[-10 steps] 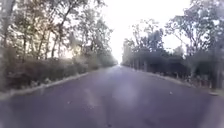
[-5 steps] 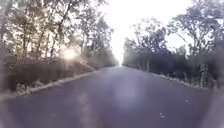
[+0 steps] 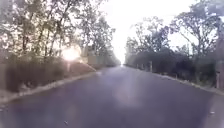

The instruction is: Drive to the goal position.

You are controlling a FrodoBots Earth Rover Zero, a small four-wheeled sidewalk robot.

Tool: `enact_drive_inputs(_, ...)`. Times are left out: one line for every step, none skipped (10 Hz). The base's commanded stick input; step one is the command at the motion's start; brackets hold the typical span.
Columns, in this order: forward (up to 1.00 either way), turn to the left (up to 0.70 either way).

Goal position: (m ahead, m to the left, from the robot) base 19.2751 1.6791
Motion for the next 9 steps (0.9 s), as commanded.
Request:
enact_drive_inputs(1.0, 0.0)
enact_drive_inputs(1.0, 0.0)
enact_drive_inputs(1.0, 0.0)
enact_drive_inputs(1.0, 0.0)
enact_drive_inputs(1.0, 0.0)
enact_drive_inputs(1.0, 0.0)
enact_drive_inputs(1.0, 0.0)
enact_drive_inputs(1.0, 0.0)
enact_drive_inputs(1.0, 0.0)
